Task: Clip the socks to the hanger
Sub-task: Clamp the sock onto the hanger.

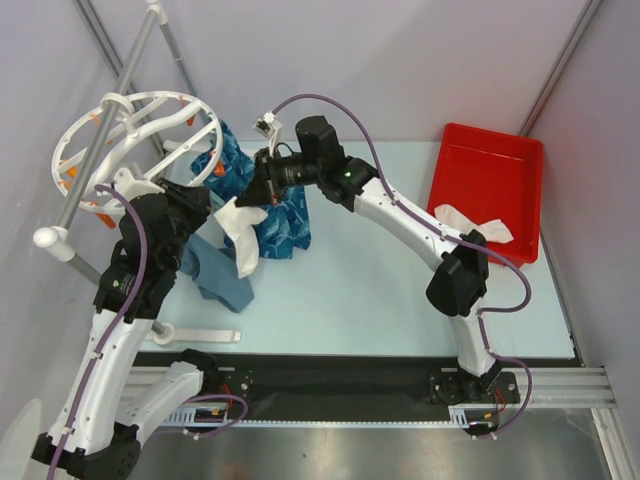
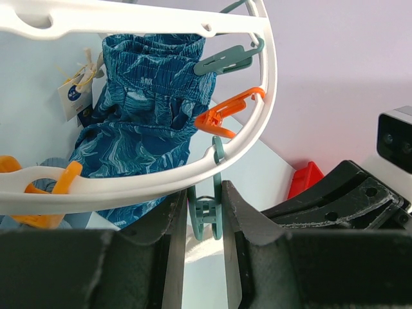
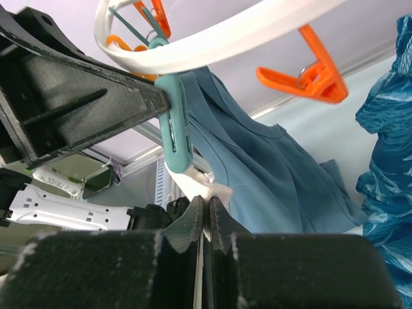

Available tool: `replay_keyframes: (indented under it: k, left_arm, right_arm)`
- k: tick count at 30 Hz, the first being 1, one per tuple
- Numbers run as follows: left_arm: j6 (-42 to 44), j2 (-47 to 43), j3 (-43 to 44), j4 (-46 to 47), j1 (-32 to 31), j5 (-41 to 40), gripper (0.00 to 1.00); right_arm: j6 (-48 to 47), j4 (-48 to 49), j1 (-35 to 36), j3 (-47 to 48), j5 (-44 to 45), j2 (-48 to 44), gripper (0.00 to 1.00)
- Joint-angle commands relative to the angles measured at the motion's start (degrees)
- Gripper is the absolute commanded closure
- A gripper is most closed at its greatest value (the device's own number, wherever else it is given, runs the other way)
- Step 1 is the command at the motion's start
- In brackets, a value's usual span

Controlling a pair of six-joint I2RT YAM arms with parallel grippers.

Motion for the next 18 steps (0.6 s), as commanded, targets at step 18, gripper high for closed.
replay_keyframes:
  k: [18]
  left_arm:
    - [-0.69, -1.39, -0.29, 1.49, 0.16, 3.08, 1.0]
  right_arm:
    - [4.91, 4.74, -0.14, 6.41, -3.22, 3.32, 1.0]
